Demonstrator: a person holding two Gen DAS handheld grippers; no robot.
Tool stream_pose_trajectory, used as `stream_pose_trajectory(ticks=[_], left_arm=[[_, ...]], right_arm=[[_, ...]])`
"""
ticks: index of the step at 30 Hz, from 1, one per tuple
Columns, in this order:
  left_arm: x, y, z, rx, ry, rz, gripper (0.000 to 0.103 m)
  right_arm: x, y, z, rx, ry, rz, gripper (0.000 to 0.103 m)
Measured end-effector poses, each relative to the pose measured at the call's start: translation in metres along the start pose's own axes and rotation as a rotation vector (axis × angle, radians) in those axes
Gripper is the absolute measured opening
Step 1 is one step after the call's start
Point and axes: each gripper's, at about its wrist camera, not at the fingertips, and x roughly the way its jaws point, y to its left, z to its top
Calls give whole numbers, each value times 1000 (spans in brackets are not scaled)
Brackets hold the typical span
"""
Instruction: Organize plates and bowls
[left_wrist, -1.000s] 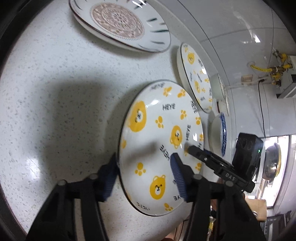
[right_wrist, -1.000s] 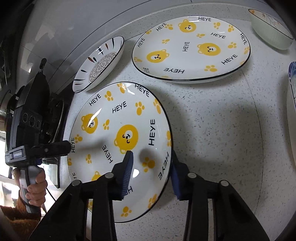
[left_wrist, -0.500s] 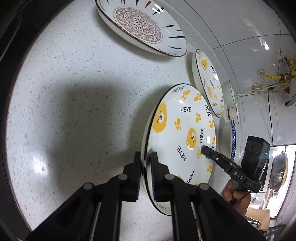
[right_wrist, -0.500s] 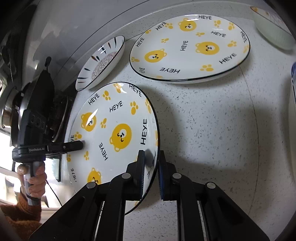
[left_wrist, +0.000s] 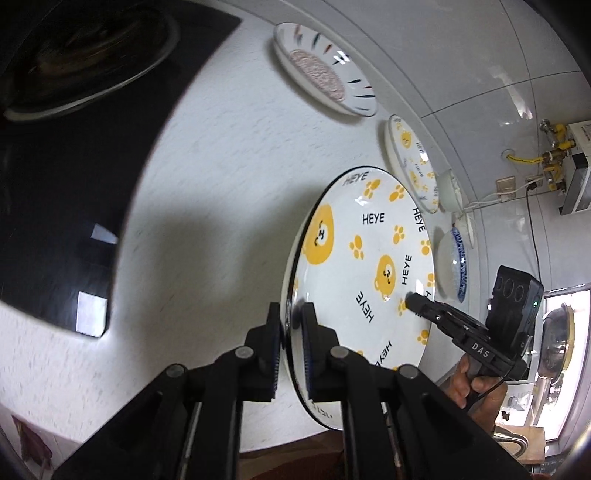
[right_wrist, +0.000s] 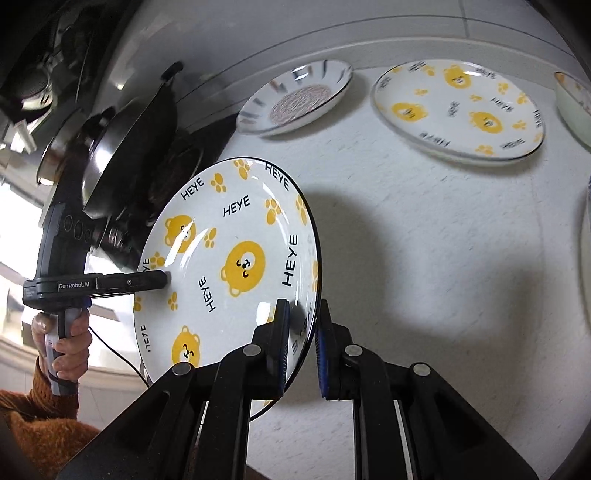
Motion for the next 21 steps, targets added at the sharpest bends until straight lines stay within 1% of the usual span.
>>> stream_pose_trajectory(ticks=[4,11,15,21], left_arm=[[2,23,-17,-31,0,37,11],[6,36,-25,-17,-16,102,13],[3,38,-26,-4,-27,109,12],[-1,36,-23,12,-37,115,12]], right_arm=[[22,12,-12,-22,46,5,12],[41,19,-17,-40,79,-1,12],[44,19,-17,-38,88,-4,12],[47,25,-16,-37,79,0,12]])
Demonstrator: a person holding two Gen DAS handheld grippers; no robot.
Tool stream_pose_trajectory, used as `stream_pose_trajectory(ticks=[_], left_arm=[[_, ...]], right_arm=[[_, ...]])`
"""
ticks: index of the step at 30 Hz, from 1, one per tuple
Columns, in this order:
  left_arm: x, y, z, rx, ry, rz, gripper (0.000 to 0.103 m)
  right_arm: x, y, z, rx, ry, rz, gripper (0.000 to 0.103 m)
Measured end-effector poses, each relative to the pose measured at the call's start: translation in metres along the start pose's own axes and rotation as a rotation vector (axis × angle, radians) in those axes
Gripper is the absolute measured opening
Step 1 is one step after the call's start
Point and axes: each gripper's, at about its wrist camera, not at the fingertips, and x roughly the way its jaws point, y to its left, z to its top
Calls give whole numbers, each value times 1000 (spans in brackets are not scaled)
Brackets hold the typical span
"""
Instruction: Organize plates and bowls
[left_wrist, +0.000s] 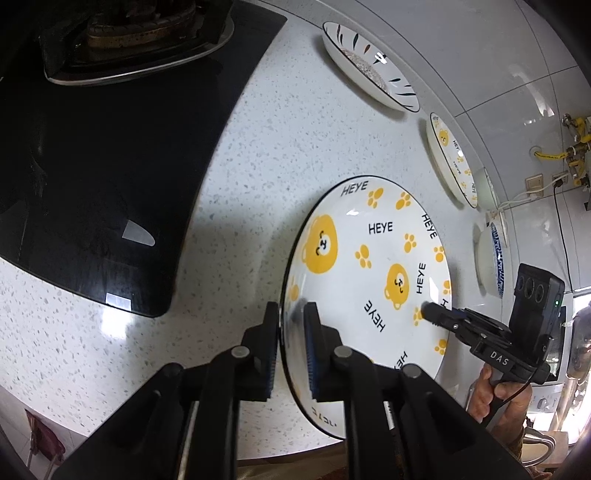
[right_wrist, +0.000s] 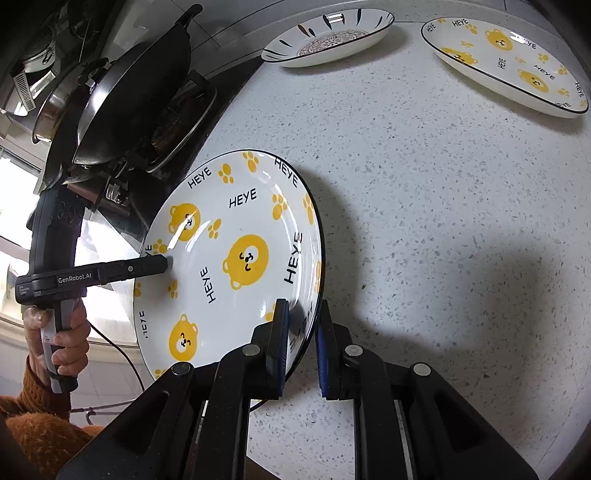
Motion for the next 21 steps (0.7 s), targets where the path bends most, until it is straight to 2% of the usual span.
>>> stream_pose_trajectory(ticks=[5,11,13,16,18,21], left_arm=[[-7,-1,3,10,-17,-9,12],[-38,-8,9,53,-130,23,14],[-47,-16,15,84,-151,38,14],[-51,-33,27,136,-151,19,18],[-51,-46,38,151,-138,-22,30],[-42,-71,61,149,-95,-100,42]], right_arm=[[-4,-4,-4,4,-2,5,13],[-17,-8,-4,15,-38,-4,17],[-25,-11,-2,19,-56,-24,30],[-40,-17,2,24,-89,-37,42],[-53,-22,5,29,-115,-49,52],[-76,-32,16,36,-166,-65,63]])
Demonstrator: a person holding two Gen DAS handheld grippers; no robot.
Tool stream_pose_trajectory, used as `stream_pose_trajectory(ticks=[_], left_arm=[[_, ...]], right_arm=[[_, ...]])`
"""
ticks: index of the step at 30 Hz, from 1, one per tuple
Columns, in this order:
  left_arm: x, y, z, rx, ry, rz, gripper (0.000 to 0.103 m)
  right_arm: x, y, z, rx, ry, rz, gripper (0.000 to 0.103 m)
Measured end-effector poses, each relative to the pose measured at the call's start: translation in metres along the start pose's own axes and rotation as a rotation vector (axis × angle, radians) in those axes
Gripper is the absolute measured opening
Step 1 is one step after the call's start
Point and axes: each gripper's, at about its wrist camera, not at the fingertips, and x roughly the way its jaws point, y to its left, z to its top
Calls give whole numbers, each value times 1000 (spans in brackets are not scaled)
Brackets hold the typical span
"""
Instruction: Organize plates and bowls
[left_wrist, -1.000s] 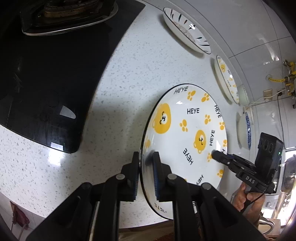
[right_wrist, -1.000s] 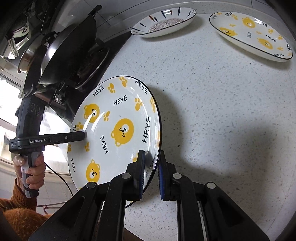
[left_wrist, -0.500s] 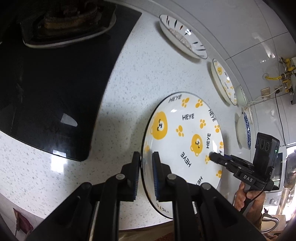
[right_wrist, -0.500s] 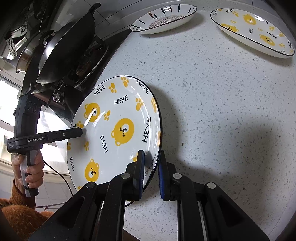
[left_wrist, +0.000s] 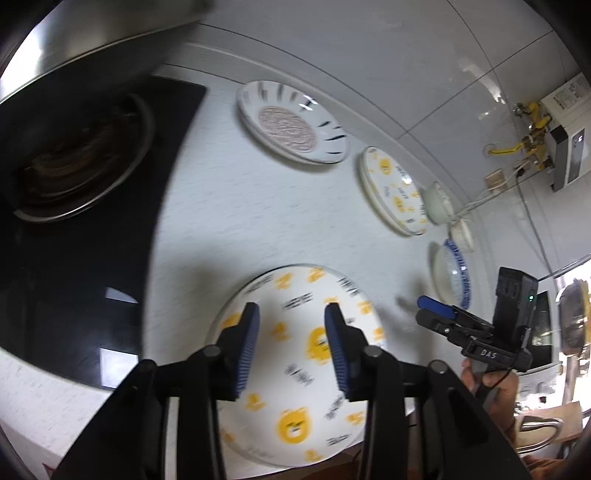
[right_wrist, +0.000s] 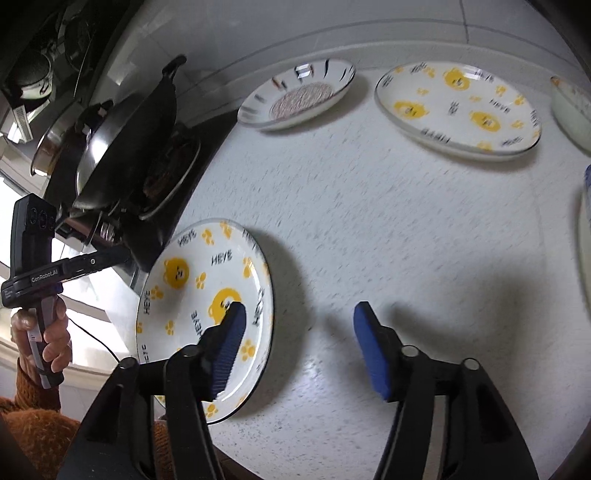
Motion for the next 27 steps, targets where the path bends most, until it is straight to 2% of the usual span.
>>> stream_pose_trajectory(ticks=[3,5,10,16,21,24,27], left_arm=[[18,-23,26,-4,39,-55,55],[32,-41,42,18,57,-59,59],[80,-75,85,-17,128,-93,63],[136,-107,128,-35,142,-88,66],[179,-116,150,-89,136,-71,69],[199,-127,155,-68,150,-67,70],[218,-130,158,-89,175,-67,70]], right_arm=[[-19,-18,17,15,-48,-28,71],[-33,-34,29,27,-82,-55,77],[-56,-79,66,91,-131,-80,91],[-57,-126,107,180,-134,-98,100],[-46,-159,134,234,-122,-98,101],[-36,-171,147,259,-96,-102,101],[-25,-176,153,271,-73,-91,101]])
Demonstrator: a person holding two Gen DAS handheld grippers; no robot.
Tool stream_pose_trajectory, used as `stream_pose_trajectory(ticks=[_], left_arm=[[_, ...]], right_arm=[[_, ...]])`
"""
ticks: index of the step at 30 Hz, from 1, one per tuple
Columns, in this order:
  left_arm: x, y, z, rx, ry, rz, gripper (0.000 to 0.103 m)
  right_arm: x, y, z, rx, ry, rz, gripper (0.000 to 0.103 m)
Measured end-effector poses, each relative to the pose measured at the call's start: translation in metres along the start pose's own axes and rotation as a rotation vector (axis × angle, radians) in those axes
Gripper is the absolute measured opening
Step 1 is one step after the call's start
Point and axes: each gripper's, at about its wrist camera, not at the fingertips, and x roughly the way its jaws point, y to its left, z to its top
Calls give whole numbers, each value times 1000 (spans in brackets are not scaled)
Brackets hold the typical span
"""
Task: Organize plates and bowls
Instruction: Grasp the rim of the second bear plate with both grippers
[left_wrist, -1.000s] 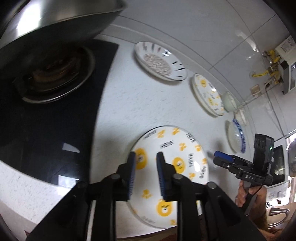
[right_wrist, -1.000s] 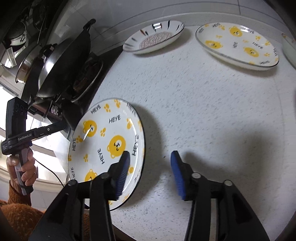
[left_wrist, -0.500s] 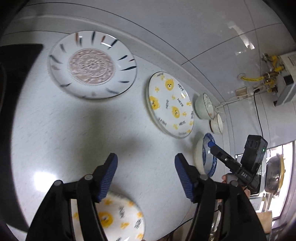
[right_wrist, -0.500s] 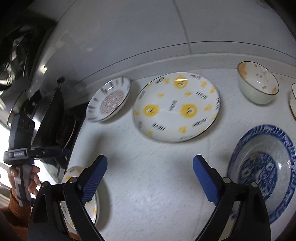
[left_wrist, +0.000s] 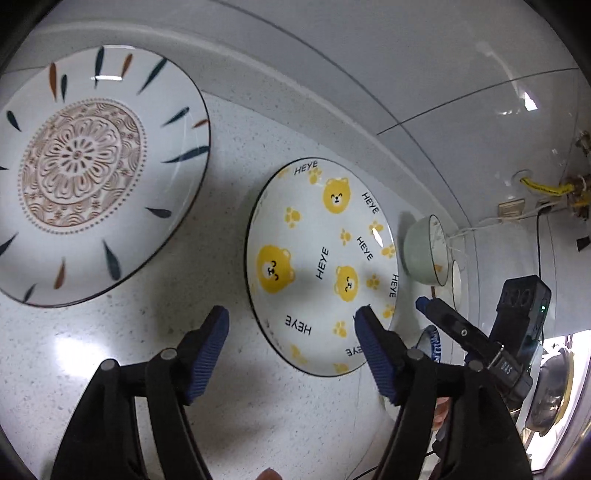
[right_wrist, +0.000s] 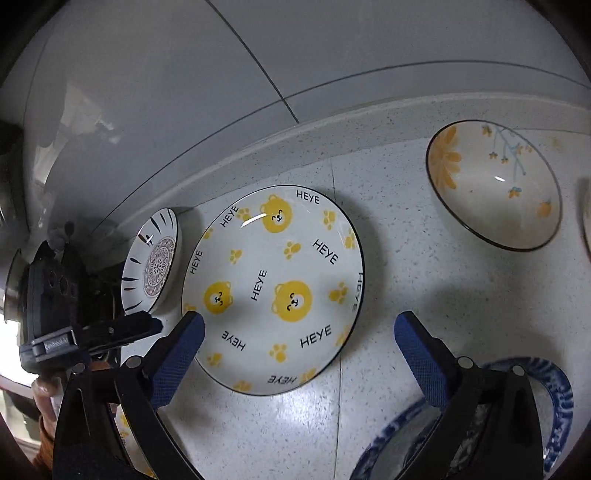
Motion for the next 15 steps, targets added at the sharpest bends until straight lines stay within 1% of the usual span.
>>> stream_pose_trajectory(ticks=[7,10,14,15], left_arm=[[28,0,12,-4,40,29,70],[35,1,14,-5,52,28,70],[44,3,17,-24,78,11,68],[46,4,19,-28,77,16,68]], right_arm=[[20,-10,10,16,32,8,101],[27,-14,12,14,53,19,101],[38,-11,14,-12,83,-4,101],[40,-10,14,-22,88,-9,99]])
